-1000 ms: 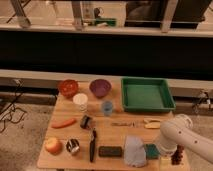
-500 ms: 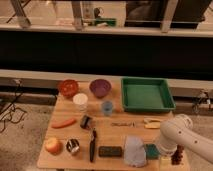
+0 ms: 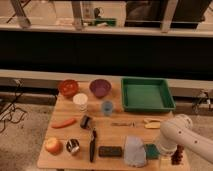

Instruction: Wipe tray with sponge

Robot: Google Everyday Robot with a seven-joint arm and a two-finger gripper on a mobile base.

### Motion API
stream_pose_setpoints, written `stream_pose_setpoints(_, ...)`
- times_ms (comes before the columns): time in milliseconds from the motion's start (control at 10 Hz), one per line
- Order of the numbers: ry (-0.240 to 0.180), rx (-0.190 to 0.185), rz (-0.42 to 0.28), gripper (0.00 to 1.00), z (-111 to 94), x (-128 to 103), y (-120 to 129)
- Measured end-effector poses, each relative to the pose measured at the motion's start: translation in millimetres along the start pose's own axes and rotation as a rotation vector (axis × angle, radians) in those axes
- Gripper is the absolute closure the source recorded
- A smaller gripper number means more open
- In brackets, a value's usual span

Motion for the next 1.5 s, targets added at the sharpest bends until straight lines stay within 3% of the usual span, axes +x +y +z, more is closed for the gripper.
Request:
stream_pose_setpoints(1400, 0.0, 0.0, 0.0, 0.2, 0.0, 0.0, 0.0)
stream_pose_setpoints(1500, 0.0, 0.0, 0.0, 0.25, 0.0, 0.0, 0.0)
